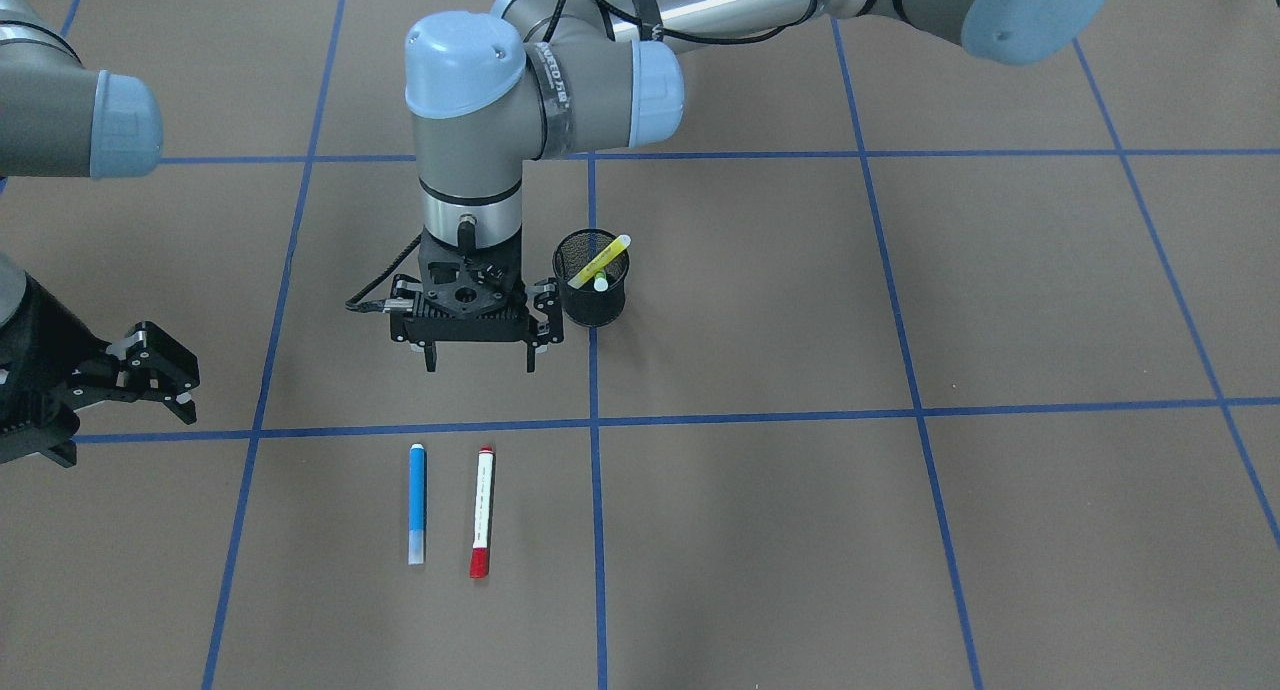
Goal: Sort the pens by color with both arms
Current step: 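Lower the red-capped marker onto the table and open the left gripper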
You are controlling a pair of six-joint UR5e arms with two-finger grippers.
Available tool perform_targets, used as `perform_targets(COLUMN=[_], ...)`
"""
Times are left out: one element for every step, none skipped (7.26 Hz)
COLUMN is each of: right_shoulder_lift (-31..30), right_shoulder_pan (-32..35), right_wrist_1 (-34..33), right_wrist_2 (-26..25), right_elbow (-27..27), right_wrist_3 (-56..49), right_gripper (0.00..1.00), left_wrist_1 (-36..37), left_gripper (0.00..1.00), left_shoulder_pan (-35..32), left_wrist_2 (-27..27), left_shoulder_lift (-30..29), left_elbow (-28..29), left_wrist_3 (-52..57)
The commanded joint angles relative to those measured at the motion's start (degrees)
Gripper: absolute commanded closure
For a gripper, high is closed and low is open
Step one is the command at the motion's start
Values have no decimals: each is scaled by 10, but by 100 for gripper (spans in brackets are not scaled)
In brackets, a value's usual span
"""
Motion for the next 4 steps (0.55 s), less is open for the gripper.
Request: perform_targets(right_shoulder_lift=[19,37,55,85], right_shoulder_pan=[-32,-54,-75,-108], right_wrist_1=[-4,-6,-7,-28], right_wrist_2=[-1,-5,-13,-26], right_elbow=[26,28,27,19], right_wrist_3=[95,144,180,221], right_gripper=[1,1,1,1], left_wrist_1=[91,155,212,235], left_gripper=[1,1,1,1], left_shoulder_pan=[-33,-46,-65,-87], left_wrist_2=[-65,-68,-68,-76], left_shoulder_lift=[106,167,204,238], left_elbow=[-179,-276,-339,-375], left_wrist_3=[39,109,168,218])
